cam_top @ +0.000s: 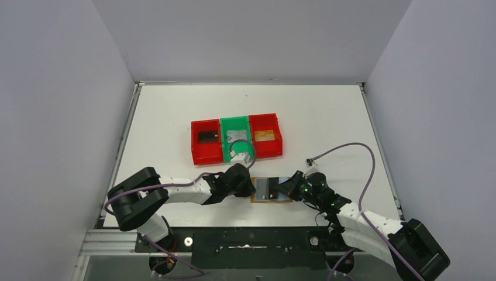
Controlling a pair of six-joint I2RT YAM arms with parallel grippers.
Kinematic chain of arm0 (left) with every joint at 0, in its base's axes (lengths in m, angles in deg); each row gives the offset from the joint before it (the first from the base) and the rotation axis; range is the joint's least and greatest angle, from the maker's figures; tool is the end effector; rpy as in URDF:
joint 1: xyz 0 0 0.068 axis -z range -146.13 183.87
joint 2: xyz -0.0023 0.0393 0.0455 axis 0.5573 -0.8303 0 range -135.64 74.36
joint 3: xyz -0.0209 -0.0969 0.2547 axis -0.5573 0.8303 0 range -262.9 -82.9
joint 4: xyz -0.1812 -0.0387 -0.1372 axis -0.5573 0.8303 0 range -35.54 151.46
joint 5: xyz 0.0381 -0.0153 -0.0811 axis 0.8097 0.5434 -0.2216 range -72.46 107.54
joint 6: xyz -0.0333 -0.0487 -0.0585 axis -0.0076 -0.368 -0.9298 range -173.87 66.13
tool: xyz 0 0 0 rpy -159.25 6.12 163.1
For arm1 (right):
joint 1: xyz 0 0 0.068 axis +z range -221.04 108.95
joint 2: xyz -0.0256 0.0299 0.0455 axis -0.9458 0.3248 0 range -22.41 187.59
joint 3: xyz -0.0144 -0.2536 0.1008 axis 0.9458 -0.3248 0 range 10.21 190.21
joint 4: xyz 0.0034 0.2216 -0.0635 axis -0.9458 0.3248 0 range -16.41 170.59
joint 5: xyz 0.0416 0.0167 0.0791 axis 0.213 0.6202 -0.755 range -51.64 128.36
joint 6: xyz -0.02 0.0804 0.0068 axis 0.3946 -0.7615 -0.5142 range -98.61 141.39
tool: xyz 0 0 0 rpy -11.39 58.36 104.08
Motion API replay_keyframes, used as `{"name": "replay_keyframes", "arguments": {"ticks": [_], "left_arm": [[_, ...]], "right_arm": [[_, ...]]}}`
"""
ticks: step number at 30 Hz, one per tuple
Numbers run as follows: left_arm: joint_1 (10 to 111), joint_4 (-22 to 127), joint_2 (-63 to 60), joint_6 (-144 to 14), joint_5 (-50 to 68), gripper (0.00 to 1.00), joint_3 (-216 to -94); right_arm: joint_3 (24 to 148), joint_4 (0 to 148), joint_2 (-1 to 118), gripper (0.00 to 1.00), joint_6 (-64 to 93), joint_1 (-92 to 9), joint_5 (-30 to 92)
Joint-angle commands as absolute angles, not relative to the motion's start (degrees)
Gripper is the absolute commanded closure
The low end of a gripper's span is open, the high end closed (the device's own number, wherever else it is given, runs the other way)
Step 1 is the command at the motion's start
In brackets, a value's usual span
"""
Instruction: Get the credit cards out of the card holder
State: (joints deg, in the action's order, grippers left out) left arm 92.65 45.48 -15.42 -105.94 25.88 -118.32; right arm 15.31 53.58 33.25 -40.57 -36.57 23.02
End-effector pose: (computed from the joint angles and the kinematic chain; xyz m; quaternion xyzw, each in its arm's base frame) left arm 0.1611 -0.2455 0.1372 0.0265 0.9228 -0.2735 0.2702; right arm 0.1340 0.1153 0.1334 0.1401 0.8517 0.4436 0.2411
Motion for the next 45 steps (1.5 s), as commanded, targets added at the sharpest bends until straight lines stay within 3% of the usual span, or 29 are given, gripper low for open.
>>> {"name": "replay_keyframes", "arguments": {"ticks": [1,8,12,17,25,31,37,45], "left_arm": [[92.85,56.56,-15.67,-104.28,26.62,1.00,-117.09],[92.84,57.49,-12.96,-103.24,26.61,1.00,-119.34],[92.84,58.98,-9.90,-102.54,27.50,0.95,-120.29],[92.63,61.87,-4.80,-101.70,29.57,0.71,-120.34],[87.55,68.12,6.71,-101.04,33.31,0.53,-118.91],[78.05,74.46,18.45,-96.90,33.49,0.27,-117.12],[67.79,82.08,21.47,-94.87,32.73,0.21,-121.09],[53.83,94.08,21.44,-90.30,35.33,0.19,-133.50]], "right_arm": [[17.41,61.95,25.62,1.00,-38.03,-37.11,26.73],[21.73,72.73,18.37,1.00,-34.07,-37.38,29.53],[24.43,74.91,16.25,1.00,-31.35,-37.38,30.87],[28.39,74.80,16.32,1.00,-26.08,-37.38,31.03],[34.13,70.17,22.65,1.00,-17.22,-36.74,28.30],[40.44,68.50,28.83,1.00,-7.07,-32.02,30.66],[46.35,65.70,35.09,1.00,3.37,-26.24,35.53],[51.90,59.56,41.31,1.00,13.82,-24.69,33.05]]}}
